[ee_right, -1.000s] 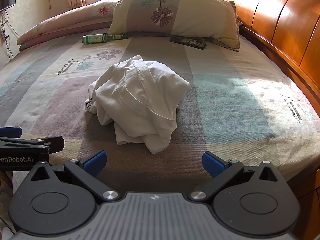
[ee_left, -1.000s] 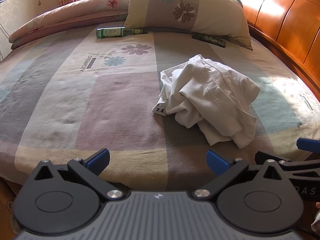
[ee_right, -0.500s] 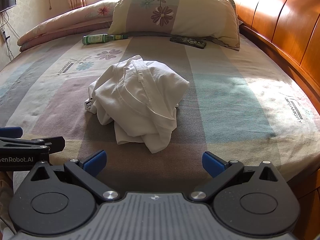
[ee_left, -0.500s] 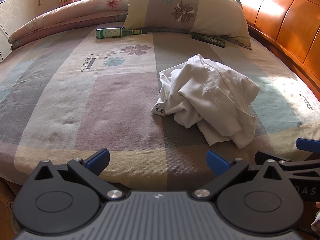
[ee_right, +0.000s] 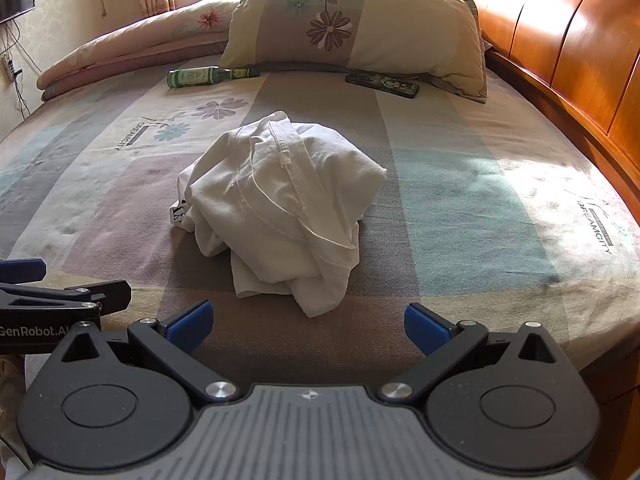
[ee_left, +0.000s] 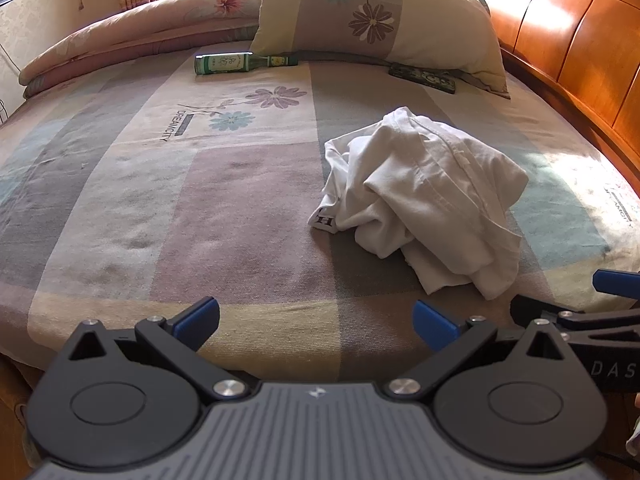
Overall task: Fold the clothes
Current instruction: 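Approach the crumpled white T-shirt with both tools open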
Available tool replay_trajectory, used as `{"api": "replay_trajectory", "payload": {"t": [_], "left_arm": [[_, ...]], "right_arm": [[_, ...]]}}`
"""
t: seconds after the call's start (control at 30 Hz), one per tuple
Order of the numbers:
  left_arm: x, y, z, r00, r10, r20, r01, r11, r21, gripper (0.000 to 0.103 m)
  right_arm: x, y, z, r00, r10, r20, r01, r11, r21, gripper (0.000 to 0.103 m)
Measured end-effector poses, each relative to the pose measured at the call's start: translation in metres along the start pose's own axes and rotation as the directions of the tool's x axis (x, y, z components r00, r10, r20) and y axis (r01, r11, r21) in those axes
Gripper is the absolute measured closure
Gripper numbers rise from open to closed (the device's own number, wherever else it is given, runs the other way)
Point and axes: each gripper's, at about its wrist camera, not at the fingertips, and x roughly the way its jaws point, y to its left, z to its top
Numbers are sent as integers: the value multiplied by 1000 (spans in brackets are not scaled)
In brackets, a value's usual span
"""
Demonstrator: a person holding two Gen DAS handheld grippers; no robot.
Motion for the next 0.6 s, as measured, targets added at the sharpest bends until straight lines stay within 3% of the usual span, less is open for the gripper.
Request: {"api": "replay_trajectory", "payload": {"t": [0.6], "left_arm": [[22, 2, 20, 1000, -16, 8, 16, 999, 44, 1]], "right_arm": [[26, -5, 16, 999, 44, -7, -44, 999, -12, 0]]}}
